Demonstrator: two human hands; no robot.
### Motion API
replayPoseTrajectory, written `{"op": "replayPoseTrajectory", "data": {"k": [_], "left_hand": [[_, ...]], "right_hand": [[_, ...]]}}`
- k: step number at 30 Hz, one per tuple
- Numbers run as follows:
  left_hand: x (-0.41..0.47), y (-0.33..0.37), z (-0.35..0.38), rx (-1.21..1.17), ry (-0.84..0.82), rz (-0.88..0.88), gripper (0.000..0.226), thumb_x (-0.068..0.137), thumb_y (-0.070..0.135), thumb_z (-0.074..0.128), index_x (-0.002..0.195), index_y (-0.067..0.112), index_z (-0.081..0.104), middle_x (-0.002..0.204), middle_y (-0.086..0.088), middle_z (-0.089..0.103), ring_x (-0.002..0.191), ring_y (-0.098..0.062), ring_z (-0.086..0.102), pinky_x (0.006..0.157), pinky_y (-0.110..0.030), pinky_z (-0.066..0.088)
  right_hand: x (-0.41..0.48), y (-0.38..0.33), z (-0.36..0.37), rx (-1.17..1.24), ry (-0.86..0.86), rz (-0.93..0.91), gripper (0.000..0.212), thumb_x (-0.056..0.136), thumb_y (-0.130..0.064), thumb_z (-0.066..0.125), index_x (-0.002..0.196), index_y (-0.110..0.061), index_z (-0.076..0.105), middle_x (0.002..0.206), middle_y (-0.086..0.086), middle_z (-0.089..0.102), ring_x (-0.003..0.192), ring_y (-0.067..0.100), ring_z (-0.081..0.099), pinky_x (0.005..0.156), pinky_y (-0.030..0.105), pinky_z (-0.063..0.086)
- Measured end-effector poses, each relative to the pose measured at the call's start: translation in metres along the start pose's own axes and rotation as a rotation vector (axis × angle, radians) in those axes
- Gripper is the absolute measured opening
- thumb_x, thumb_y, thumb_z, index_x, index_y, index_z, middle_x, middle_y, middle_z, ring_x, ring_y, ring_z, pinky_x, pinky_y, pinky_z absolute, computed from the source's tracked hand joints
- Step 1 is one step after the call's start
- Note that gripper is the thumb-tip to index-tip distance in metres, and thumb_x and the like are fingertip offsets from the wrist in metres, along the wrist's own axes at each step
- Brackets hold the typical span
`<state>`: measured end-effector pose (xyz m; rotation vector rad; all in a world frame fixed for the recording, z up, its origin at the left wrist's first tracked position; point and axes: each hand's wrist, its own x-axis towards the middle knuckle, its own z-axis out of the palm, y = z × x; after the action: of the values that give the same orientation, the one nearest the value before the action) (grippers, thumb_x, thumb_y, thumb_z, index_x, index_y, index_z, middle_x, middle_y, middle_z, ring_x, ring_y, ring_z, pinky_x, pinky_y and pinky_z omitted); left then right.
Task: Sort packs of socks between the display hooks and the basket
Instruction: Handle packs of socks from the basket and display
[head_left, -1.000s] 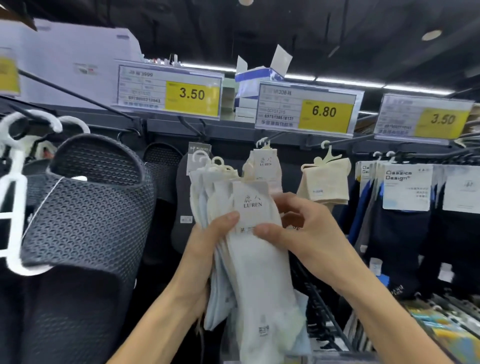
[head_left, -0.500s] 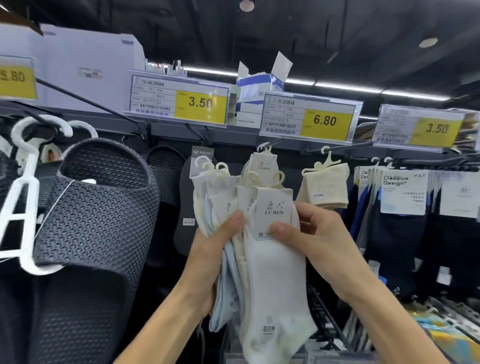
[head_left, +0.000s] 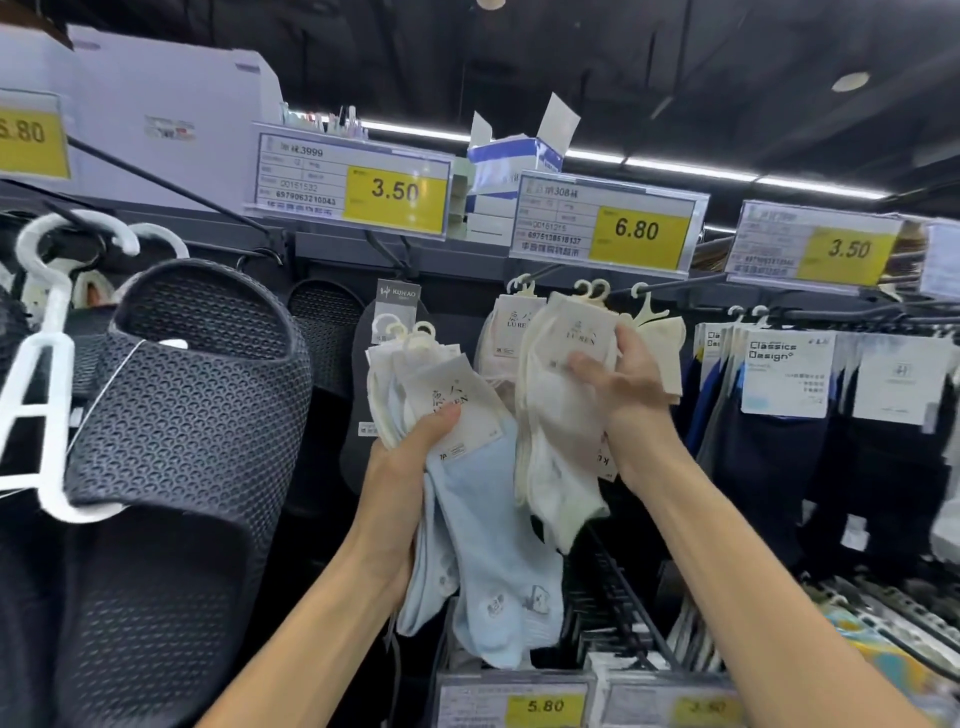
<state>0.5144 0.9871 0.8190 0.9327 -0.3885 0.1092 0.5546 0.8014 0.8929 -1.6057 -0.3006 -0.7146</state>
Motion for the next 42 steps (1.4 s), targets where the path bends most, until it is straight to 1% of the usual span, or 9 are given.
{"op": "replayPoseTrajectory", "data": {"k": [6, 13, 18, 22, 24, 26, 30, 38, 42], "left_hand": [[0.000, -0.001, -0.004, 0.000, -0.007, -0.027, 0.020, 0.081, 0.030, 0.067, 0.092, 0.019, 0.081, 0.099, -0.016, 0.077, 0.089, -0.032, 0.074, 0.083, -0.045, 0.059], [-0.001, 0.002, -0.001, 0.005, -0.044, -0.006, 0.019, 0.079, 0.028, 0.071, 0.094, 0.021, 0.081, 0.100, -0.014, 0.077, 0.088, -0.028, 0.076, 0.070, -0.035, 0.059], [-0.001, 0.003, -0.002, 0.019, -0.037, 0.004, 0.021, 0.078, 0.027, 0.073, 0.096, 0.022, 0.080, 0.103, -0.014, 0.077, 0.092, -0.029, 0.075, 0.073, -0.036, 0.059], [-0.002, 0.005, 0.000, 0.005, -0.055, 0.033, 0.023, 0.077, 0.025, 0.077, 0.100, 0.022, 0.079, 0.107, -0.014, 0.076, 0.095, -0.029, 0.075, 0.072, -0.034, 0.060], [-0.003, 0.005, 0.001, -0.005, -0.079, 0.045, 0.024, 0.080, 0.024, 0.075, 0.103, 0.022, 0.078, 0.110, -0.015, 0.076, 0.098, -0.030, 0.074, 0.073, -0.033, 0.060], [-0.004, 0.005, 0.003, -0.023, -0.120, 0.059, 0.026, 0.084, 0.025, 0.073, 0.109, 0.020, 0.076, 0.114, -0.018, 0.074, 0.102, -0.032, 0.073, 0.077, -0.035, 0.060], [-0.009, 0.003, 0.009, -0.076, -0.202, -0.002, 0.042, 0.095, 0.045, 0.053, 0.119, 0.017, 0.072, 0.120, -0.020, 0.071, 0.109, -0.033, 0.070, 0.084, -0.038, 0.059], [-0.007, 0.000, 0.008, -0.153, -0.284, 0.020, 0.044, 0.098, 0.038, 0.057, 0.131, 0.010, 0.063, 0.134, -0.024, 0.062, 0.123, -0.040, 0.061, 0.096, -0.045, 0.054], [-0.006, 0.000, 0.011, -0.062, -0.198, 0.125, 0.034, 0.086, 0.045, 0.071, 0.112, 0.023, 0.075, 0.119, -0.014, 0.073, 0.110, -0.031, 0.070, 0.084, -0.037, 0.058]], "right_hand": [[0.034, 0.010, 0.016, -0.007, -0.090, -0.090, 0.038, 0.095, -0.009, 0.058, 0.129, -0.025, 0.053, 0.117, -0.005, 0.067, 0.102, 0.011, 0.067, 0.082, 0.031, 0.060], [0.048, 0.020, 0.030, -0.209, -0.176, -0.125, 0.055, 0.097, -0.014, 0.058, 0.147, -0.028, 0.042, 0.124, -0.005, 0.066, 0.110, 0.011, 0.064, 0.091, 0.032, 0.055], [0.045, 0.013, 0.025, -0.294, -0.214, -0.062, 0.056, 0.095, -0.009, 0.057, 0.147, -0.025, 0.042, 0.125, -0.006, 0.063, 0.116, 0.015, 0.059, 0.093, 0.032, 0.052], [0.010, 0.003, 0.021, -0.483, 0.019, -0.131, 0.060, 0.095, -0.022, 0.060, 0.150, -0.017, 0.038, 0.148, 0.002, 0.047, 0.138, 0.017, 0.041, 0.116, 0.037, 0.034], [-0.027, -0.004, 0.015, -0.380, -0.020, -0.272, 0.052, 0.093, -0.035, 0.061, 0.143, -0.028, 0.047, 0.143, -0.010, 0.051, 0.131, 0.001, 0.047, 0.109, 0.024, 0.039], [-0.060, -0.014, 0.013, -0.282, -0.238, -0.274, 0.045, 0.088, -0.046, 0.064, 0.131, -0.036, 0.057, 0.126, -0.020, 0.063, 0.114, -0.010, 0.057, 0.091, 0.010, 0.049], [-0.073, -0.016, 0.007, -0.226, -0.322, -0.225, 0.027, 0.085, -0.025, 0.076, 0.109, -0.034, 0.067, 0.102, -0.022, 0.072, 0.093, -0.006, 0.066, 0.071, 0.012, 0.053], [-0.069, -0.019, -0.010, -0.016, -0.295, -0.105, 0.028, 0.084, -0.013, 0.078, 0.107, -0.026, 0.068, 0.102, -0.006, 0.077, 0.094, 0.012, 0.073, 0.076, 0.027, 0.057], [-0.074, -0.021, -0.007, -0.036, -0.408, -0.080, 0.031, 0.088, -0.012, 0.073, 0.117, -0.020, 0.070, 0.108, -0.005, 0.077, 0.101, 0.013, 0.072, 0.082, 0.025, 0.058]]}}
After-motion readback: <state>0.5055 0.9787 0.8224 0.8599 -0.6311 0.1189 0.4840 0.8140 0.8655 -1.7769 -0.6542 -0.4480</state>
